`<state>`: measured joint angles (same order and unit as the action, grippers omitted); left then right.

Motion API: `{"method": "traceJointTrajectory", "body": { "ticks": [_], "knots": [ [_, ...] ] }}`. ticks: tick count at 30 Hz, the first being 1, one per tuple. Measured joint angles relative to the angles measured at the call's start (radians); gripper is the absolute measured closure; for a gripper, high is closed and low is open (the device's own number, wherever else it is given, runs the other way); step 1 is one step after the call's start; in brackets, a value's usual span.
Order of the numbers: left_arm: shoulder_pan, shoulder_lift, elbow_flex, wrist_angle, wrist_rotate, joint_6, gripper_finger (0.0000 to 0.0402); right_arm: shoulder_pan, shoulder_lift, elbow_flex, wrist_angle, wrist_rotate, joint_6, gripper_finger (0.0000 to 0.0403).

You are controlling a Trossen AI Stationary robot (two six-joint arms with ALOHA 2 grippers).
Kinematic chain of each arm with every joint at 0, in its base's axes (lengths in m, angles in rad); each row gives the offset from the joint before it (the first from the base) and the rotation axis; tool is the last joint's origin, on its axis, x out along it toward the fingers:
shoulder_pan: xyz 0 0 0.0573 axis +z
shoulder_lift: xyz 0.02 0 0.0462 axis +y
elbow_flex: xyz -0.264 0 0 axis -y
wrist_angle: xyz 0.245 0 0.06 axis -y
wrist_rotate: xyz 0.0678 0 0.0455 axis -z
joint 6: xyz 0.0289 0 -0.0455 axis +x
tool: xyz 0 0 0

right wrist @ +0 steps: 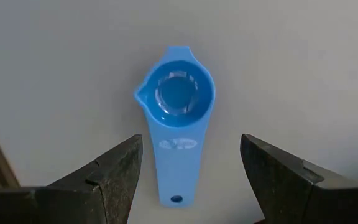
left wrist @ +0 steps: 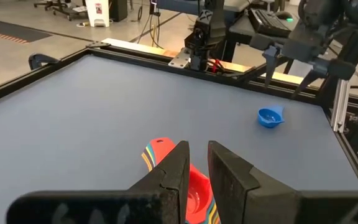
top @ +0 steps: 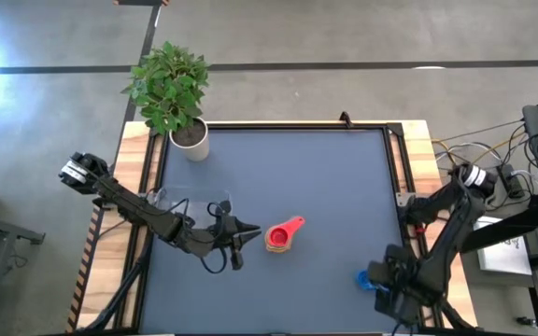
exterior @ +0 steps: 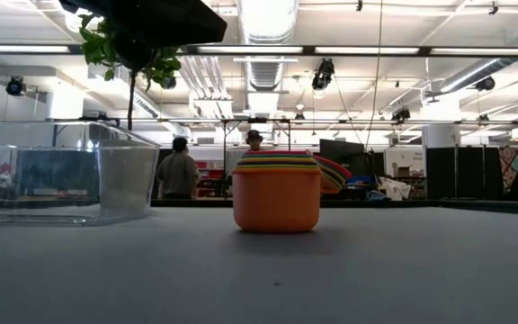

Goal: Nest measuring cups in basket
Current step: Stack the blue measuring cup on top of the orange measuring cup

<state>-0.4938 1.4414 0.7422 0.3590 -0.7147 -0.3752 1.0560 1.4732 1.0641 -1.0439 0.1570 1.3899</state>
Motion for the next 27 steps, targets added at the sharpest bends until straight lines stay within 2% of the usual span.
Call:
{"method": "traceJointTrajectory", "body": {
  "ticks": [17,27],
  "knots": [
    [0.009,0.002,0.032,0.001,0.0,0.078,0.0361,0.033,0.166,-0.004,0.012,-0.06,0.069,0.0145],
    [0.011,0.002,0.032,0.002,0.0,0.077,0.0361,0.037,0.174,-0.051,0.037,-0.062,0.053,0.0145]
  ]
}}
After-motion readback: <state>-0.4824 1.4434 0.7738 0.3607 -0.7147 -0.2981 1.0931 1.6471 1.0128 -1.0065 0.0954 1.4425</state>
